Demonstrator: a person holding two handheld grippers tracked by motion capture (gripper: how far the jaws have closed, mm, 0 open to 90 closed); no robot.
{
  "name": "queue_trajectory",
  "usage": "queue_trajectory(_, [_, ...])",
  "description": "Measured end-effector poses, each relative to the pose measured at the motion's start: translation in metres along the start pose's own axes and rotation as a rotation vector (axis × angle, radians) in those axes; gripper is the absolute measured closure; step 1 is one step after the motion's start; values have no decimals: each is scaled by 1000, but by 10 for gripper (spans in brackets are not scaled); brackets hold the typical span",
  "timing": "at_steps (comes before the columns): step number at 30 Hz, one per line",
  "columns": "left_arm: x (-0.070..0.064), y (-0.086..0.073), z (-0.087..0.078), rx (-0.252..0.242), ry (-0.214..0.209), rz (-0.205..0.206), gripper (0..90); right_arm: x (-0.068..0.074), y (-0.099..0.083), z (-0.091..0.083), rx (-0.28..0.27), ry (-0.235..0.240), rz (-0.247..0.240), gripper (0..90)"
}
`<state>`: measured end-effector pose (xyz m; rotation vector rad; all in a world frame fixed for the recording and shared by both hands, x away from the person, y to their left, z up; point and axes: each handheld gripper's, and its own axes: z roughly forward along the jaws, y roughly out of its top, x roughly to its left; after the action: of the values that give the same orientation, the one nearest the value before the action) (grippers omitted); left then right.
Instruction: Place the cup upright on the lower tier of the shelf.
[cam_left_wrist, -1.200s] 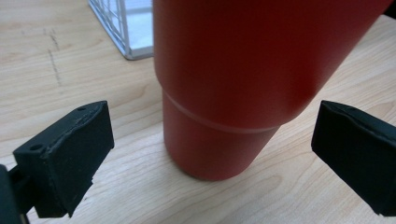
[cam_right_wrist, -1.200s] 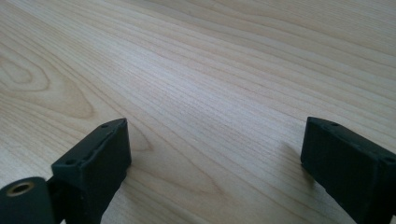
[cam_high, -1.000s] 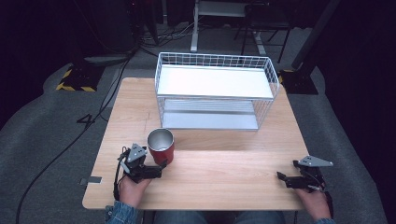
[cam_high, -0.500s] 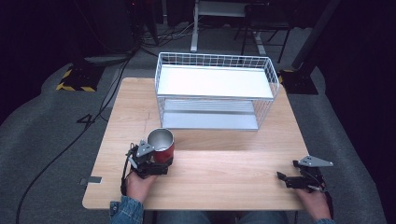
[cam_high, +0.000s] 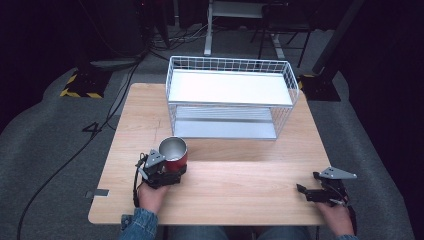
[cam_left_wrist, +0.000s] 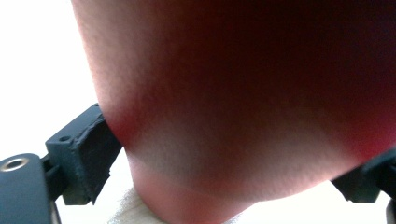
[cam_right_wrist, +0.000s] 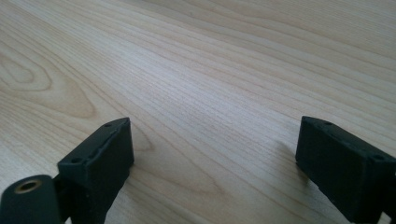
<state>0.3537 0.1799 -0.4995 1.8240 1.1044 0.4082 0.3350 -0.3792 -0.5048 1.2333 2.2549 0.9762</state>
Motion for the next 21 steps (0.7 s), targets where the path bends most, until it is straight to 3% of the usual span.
queue_trajectory(1, [-3, 0, 0, 3, 24, 23, 144, 0, 0, 0, -2, 3, 3, 126])
queue_trajectory(6, [-8, 0, 1, -16, 64, 60, 165, 0, 0, 0, -3, 7, 3, 130])
queue_trajectory(12, [-10, 0, 1, -22, 84, 58, 170, 0, 0, 0, -6, 7, 0, 141])
queue_trajectory(21, [-8, 0, -1, -22, 65, 39, 172, 0, -1, -1, -9, 15, -5, 152])
